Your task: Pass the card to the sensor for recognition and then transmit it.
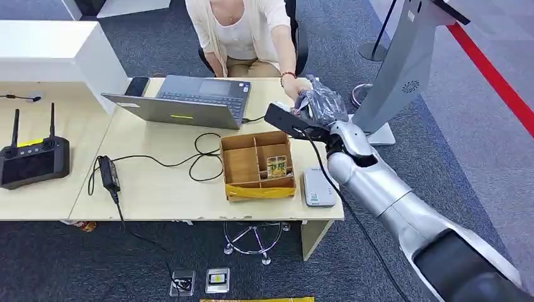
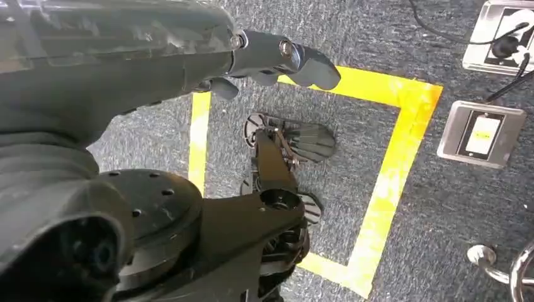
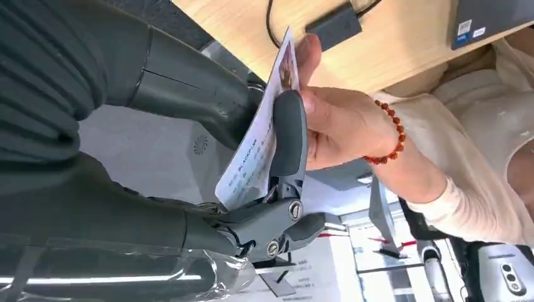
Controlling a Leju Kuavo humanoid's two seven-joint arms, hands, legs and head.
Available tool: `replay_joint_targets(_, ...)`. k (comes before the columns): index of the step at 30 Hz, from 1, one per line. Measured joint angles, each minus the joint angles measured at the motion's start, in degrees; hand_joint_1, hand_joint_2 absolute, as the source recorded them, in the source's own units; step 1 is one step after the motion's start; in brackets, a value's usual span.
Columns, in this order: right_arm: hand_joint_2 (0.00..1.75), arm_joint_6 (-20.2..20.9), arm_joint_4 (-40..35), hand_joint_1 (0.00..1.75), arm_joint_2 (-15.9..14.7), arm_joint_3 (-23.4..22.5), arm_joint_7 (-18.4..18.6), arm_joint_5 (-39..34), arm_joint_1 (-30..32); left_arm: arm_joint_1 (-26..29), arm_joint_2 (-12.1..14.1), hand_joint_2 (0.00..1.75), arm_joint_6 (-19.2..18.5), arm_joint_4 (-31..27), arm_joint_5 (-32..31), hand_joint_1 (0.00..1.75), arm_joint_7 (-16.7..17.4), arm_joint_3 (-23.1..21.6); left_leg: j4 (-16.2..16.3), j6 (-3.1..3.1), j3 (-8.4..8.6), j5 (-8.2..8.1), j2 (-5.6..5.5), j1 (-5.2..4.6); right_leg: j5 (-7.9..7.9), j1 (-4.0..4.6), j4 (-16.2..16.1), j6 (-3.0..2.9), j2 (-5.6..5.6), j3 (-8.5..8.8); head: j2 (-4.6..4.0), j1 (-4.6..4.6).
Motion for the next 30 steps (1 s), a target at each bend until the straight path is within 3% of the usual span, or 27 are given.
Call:
replay_joint_targets(6, 1.75, -0.28, 1.89, 1.75, 1.14, 0.0, -0.7, 1.64, -0.08, 0.44, 0.02, 0.0, 0.52, 0.02, 0.57, 0.0, -0.22, 0.0, 0.0, 0.0, 0.0, 0.0, 0.0, 0.0, 0.0, 0.0, 0.0, 0.0, 0.0, -0.01, 0.0, 0.0)
replay_joint_targets(7, 1.75, -0.24, 2.1, 0.98, 1.31, -0.02, -0.7, 1.99, -0.08, 0.54, 0.02, 0.0, 0.59, 0.02, 0.66, 0.0, -0.35, 0.0, 0.0, 0.0, 0.0, 0.0, 0.0, 0.0, 0.0, 0.0, 0.0, 0.0, 0.0, -0.01, 0.0, 0.0)
replay_joint_targets(8, 1.75, -0.22, 2.32, 0.0, 1.4, -0.02, -0.68, 2.19, -0.08, 0.62, 0.02, 0.0, 0.66, 0.02, 0.74, 0.0, -0.5, 0.0, 0.0, 0.0, 0.0, 0.0, 0.0, 0.0, 0.0, 0.0, 0.0, 0.0, 0.0, -0.01, 0.0, 0.0)
replay_joint_targets(9, 1.75, -0.17, 2.5, 0.0, 1.51, -0.04, -0.68, 2.41, -0.08, 0.68, 0.02, 0.0, 0.66, 0.02, 0.81, 0.0, -0.68, 0.0, 0.0, 0.0, 0.0, 0.0, 0.0, 0.0, 0.0, 0.0, 0.0, 0.0, 0.0, -0.01, 0.0, 0.0)
replay_joint_targets(10, 0.0, -0.02, 2.63, 0.0, 1.62, -0.04, -0.66, 2.67, -0.08, 0.71, 0.02, 0.0, 0.68, 0.02, 0.81, 0.0, -0.83, 0.0, 0.0, 0.0, 0.0, 0.0, 0.0, 0.0, 0.0, 0.0, 0.0, 0.0, 0.01, -0.01, 0.0, -0.02)
replay_joint_targets(26, 0.0, 2.03, 4.09, 0.0, 1.79, -1.55, -1.32, 6.6, -0.03, 0.89, 0.02, 0.0, 1.38, 0.02, 1.11, 0.0, -0.92, 0.0, 0.0, 0.0, 0.01, 0.0, 0.02, 0.0, 0.0, 0.0, 0.0, 0.0, 0.01, -0.02, 0.0, 0.0)
replay_joint_targets(30, 0.0, 7.44, 3.81, 0.0, 1.77, -1.4, -3.41, 7.92, -0.03, 1.06, 0.0, 0.0, 1.33, 0.02, 1.4, 0.0, -0.77, 0.0, 0.0, 0.0, 0.01, 0.0, 0.01, 0.0, 0.0, 0.0, 0.0, 0.0, 0.02, -0.02, 0.0, -0.02)
